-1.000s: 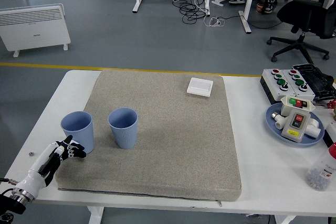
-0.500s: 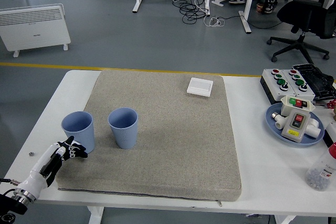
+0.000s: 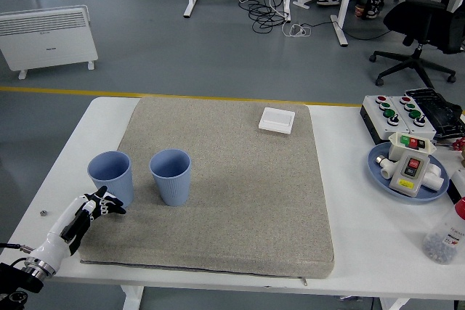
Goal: Push cup pick cup insert cup
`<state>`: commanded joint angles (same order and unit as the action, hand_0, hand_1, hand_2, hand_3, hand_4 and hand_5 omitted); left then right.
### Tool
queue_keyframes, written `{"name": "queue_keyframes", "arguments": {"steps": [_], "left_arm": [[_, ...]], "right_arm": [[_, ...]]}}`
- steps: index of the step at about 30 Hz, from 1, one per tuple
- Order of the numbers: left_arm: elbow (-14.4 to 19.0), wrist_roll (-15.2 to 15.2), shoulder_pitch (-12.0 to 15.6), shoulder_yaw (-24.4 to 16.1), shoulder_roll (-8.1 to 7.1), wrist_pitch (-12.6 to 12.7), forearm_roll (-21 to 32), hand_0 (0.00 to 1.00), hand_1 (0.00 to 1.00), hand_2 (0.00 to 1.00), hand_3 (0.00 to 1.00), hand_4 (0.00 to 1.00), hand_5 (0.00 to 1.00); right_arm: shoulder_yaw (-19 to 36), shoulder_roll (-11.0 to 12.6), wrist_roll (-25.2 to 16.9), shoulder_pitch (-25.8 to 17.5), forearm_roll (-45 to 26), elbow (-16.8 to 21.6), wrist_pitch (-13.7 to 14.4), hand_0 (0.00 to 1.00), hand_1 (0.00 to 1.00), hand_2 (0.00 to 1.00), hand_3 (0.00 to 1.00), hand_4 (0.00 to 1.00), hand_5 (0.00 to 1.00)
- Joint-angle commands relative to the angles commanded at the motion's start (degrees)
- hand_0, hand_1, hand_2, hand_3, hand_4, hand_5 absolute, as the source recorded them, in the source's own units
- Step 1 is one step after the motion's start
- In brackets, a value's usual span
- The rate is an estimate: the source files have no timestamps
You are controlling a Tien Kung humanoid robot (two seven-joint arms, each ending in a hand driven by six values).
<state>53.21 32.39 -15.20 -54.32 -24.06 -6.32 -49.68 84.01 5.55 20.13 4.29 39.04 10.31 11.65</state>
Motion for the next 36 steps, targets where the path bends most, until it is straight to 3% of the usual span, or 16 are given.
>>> {"name": "queue_keyframes", "arguments": {"steps": [7,36], "left_arm": [[-1.67,0.17,-1.49,0.32,0.62,0.01,-0.02,0.642,0.518,0.476,0.443,0.607,0.998],[-8.83,0.60,-8.85,5.43,0.40,-0.59,1.40,0.644,0.521,0.477,0.440,0.592,0.998]], "right_arm": [[-0.06,-0.04,0.00,0.05,-0.10,0.00,0.03,0.677,0.609,0.630,0.589,0.121,0.549],[-0.05,-0.15,-0.02,0.15,0.06,0.00,0.00,0.677,0.609,0.629,0.589,0.119,0.548]]}}
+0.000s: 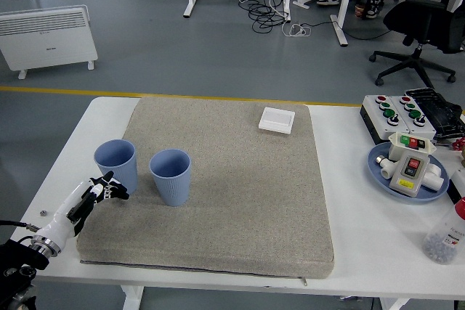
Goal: Push cup pick cup insert cup
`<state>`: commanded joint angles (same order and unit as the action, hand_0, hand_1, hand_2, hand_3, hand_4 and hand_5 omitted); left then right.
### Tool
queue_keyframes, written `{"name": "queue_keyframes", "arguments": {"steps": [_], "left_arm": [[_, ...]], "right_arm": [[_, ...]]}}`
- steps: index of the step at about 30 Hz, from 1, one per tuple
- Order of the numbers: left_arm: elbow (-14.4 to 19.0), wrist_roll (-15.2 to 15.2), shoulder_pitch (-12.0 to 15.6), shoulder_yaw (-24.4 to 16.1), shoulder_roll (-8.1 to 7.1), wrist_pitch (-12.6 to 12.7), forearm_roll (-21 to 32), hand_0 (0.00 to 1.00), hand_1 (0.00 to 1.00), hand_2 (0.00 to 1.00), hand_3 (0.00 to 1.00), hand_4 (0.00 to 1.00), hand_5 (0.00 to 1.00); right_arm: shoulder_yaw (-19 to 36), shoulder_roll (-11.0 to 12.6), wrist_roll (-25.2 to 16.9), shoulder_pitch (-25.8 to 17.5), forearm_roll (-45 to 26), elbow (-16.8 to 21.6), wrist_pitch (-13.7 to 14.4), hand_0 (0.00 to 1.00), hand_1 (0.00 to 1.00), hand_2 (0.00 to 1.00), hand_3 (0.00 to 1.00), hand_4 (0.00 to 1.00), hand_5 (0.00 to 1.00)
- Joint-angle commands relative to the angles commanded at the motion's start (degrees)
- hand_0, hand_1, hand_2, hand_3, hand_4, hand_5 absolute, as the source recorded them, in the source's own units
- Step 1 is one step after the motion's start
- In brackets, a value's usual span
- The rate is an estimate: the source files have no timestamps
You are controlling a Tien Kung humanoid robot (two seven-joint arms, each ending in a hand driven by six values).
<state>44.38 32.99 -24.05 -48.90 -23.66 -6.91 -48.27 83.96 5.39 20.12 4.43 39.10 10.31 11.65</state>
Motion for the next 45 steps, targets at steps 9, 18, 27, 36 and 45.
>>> {"name": "queue_keyframes", "arguments": {"steps": [9,18,27,36,45], "left_arm": [[-0.99,-0.05,-1.32,1.41,0.12,-0.08,0.24,0.645,0.521,0.477,0.440,0.591,0.998],[-2.97,0.08,-3.07,3.14,0.80,-0.17,1.06,0.651,0.523,0.477,0.441,0.591,0.996],[-4.37,0.22,-4.58,4.57,1.21,-0.10,1.31,0.669,0.524,0.479,0.440,0.589,0.995],[-6.62,0.61,-5.66,4.98,2.02,-0.09,1.94,0.674,0.526,0.479,0.440,0.588,0.988],[-8.82,0.51,-7.51,6.69,2.56,-0.41,3.30,0.673,0.526,0.480,0.440,0.588,0.990]], "right_arm": [[-0.09,0.01,0.06,0.05,0.06,0.00,0.00,0.677,0.610,0.630,0.589,0.119,0.552],[-0.27,0.02,0.12,0.11,0.18,0.00,0.00,0.677,0.609,0.630,0.589,0.119,0.550],[-0.54,0.00,0.13,0.17,0.09,0.00,0.00,0.677,0.609,0.630,0.590,0.120,0.551],[-1.18,0.00,0.08,0.18,0.00,0.00,-0.04,0.677,0.610,0.630,0.590,0.121,0.550],[-1.49,0.02,0.07,0.20,0.14,0.00,-0.11,0.677,0.610,0.630,0.590,0.120,0.550]]}}
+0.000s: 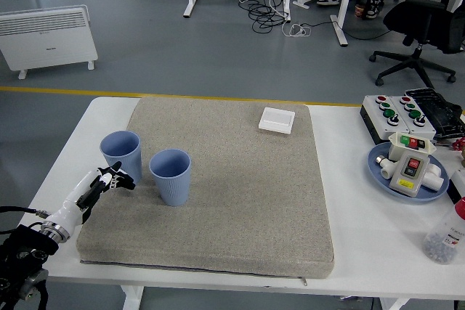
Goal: Push cup pick cup insert cup
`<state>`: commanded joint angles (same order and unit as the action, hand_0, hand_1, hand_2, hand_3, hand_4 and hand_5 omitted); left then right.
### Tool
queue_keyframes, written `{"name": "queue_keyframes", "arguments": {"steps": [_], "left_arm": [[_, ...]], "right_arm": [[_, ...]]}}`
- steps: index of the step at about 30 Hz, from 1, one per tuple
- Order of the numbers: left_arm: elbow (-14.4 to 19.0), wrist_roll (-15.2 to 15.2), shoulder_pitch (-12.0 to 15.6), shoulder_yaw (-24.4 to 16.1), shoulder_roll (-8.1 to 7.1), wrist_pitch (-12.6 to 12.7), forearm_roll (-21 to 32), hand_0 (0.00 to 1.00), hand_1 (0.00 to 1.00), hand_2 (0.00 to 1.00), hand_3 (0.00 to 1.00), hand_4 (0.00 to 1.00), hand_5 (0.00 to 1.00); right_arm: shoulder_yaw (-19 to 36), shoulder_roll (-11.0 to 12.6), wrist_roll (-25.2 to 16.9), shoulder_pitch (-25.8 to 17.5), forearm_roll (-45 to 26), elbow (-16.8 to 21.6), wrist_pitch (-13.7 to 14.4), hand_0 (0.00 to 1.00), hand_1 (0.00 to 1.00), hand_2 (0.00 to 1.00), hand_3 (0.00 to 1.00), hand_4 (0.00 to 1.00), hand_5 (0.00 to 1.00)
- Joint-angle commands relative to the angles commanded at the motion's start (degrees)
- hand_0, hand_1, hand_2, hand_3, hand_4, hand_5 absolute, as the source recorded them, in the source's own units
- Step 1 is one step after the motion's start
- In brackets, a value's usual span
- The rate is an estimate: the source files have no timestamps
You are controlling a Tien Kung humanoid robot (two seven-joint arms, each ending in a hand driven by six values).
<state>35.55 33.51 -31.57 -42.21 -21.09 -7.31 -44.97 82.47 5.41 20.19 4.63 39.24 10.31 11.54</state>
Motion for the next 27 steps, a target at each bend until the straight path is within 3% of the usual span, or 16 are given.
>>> {"name": "queue_keyframes", "arguments": {"steps": [21,27], "left_arm": [[-3.63,-0.44,-3.68,2.80,0.52,-1.06,2.58,0.695,0.532,0.483,0.441,0.588,0.987],[-5.82,-0.03,-4.47,4.22,1.71,-1.52,4.44,0.699,0.533,0.483,0.440,0.587,0.987]], "right_arm": [[-0.34,0.12,-0.08,0.62,0.02,0.00,-0.08,0.677,0.610,0.631,0.590,0.120,0.547],[-0.45,0.11,0.03,0.60,0.16,0.00,-0.06,0.677,0.610,0.630,0.590,0.119,0.546]]}}
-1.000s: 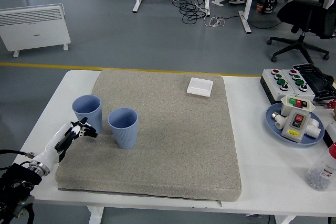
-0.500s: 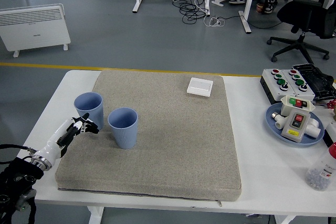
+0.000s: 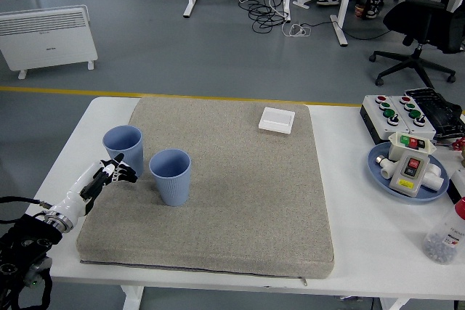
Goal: Push cup pick cup insert cup
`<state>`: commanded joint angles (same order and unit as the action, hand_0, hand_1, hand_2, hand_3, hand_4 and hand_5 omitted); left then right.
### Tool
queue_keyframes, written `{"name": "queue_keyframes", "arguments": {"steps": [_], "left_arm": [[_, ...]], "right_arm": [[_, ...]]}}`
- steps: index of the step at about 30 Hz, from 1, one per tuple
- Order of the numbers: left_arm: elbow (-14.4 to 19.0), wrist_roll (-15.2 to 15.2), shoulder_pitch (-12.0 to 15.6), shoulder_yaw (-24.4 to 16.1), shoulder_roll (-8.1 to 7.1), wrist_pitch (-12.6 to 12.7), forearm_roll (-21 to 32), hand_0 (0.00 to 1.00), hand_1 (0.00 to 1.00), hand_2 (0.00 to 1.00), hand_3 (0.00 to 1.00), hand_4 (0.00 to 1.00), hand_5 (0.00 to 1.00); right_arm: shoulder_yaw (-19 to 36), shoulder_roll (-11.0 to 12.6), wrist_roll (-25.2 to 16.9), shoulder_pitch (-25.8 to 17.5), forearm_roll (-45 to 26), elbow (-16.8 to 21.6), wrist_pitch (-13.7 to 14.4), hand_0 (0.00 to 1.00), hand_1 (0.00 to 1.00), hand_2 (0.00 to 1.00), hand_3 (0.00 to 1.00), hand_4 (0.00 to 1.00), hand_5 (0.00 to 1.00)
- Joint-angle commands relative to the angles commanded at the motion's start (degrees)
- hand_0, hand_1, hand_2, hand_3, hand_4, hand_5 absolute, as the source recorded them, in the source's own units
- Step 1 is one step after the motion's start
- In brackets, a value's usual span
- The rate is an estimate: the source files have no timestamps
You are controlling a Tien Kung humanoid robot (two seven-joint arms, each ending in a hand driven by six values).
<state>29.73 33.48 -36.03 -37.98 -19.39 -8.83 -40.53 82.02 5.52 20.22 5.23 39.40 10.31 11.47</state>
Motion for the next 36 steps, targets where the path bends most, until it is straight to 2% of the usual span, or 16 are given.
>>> {"name": "queue_keyframes", "arguments": {"steps": [7,15,18,21,22,23,28,29,31,32,34,35,36], "left_arm": [[-1.43,0.46,-0.70,-0.52,0.93,0.02,-0.21,0.714,0.535,0.484,0.440,0.587,0.987],[-2.08,0.21,-0.67,-2.17,1.21,-0.14,-0.33,0.718,0.537,0.484,0.439,0.586,0.988],[-1.61,0.12,-0.04,-3.37,1.09,-0.22,-0.30,0.711,0.539,0.485,0.440,0.585,0.988],[-0.06,0.00,1.28,-5.11,0.35,0.01,-0.89,0.711,0.539,0.485,0.440,0.585,0.988],[0.59,-0.01,1.80,-5.75,0.01,0.19,-1.28,0.711,0.539,0.485,0.440,0.585,0.988],[1.60,0.00,2.50,-6.73,-0.39,0.42,-1.82,0.627,0.529,0.482,0.440,0.587,0.989],[8.36,-0.54,7.03,-13.44,-2.90,1.41,-6.51,0.627,0.529,0.482,0.440,0.587,0.989],[9.63,-0.62,7.69,-14.65,-3.21,1.49,-7.19,0.550,0.509,0.477,0.439,0.594,0.984],[13.47,-1.06,10.04,-18.46,-4.74,1.91,-9.61,0.550,0.509,0.477,0.439,0.594,0.984],[15.91,-1.35,11.48,-20.79,-5.96,2.19,-11.02,0.550,0.509,0.477,0.439,0.594,0.984],[19.35,-1.56,12.49,-23.49,-6.86,2.35,-12.03,0.550,0.509,0.477,0.439,0.594,0.984],[21.06,-1.79,13.29,-24.91,-7.80,2.61,-12.92,0.533,0.509,0.477,0.441,0.613,0.941],[23.24,-2.05,14.19,-26.64,-9.02,2.98,-14.03,0.533,0.509,0.477,0.441,0.613,0.941]], "right_arm": [[-0.16,-0.05,0.00,-0.01,-0.10,0.00,0.01,0.677,0.610,0.631,0.590,0.120,0.545],[-0.27,-0.03,0.00,-0.07,-0.15,0.00,-0.03,0.677,0.610,0.631,0.589,0.118,0.545],[-0.33,-0.03,0.02,-0.15,-0.16,0.00,-0.03,0.676,0.610,0.632,0.589,0.118,0.544],[-0.32,0.01,0.05,-0.23,-0.15,0.00,-0.01,0.676,0.610,0.632,0.589,0.118,0.544],[-0.32,0.02,0.05,-0.27,-0.15,0.00,0.00,0.676,0.610,0.632,0.589,0.118,0.544],[-0.32,0.03,0.06,-0.30,-0.15,0.00,0.00,0.676,0.610,0.631,0.589,0.119,0.543],[-0.16,0.04,0.07,-0.33,-0.10,0.00,0.03,0.676,0.610,0.631,0.589,0.119,0.543],[-0.16,0.04,0.07,-0.33,-0.13,0.00,0.03,0.676,0.610,0.631,0.589,0.119,0.543],[-0.02,0.14,0.04,-0.28,-0.11,0.00,0.05,0.676,0.610,0.631,0.589,0.119,0.543],[-0.01,0.21,0.01,-0.29,-0.24,0.00,0.04,0.676,0.610,0.631,0.589,0.119,0.543],[-0.03,0.26,-0.02,-0.30,-0.35,0.00,0.03,0.676,0.610,0.631,0.589,0.119,0.543],[0.05,0.31,-0.01,-0.31,-0.28,0.00,0.03,0.677,0.611,0.631,0.589,0.119,0.543],[0.13,0.38,0.00,-0.33,-0.21,0.00,0.03,0.677,0.611,0.631,0.589,0.119,0.543]]}}
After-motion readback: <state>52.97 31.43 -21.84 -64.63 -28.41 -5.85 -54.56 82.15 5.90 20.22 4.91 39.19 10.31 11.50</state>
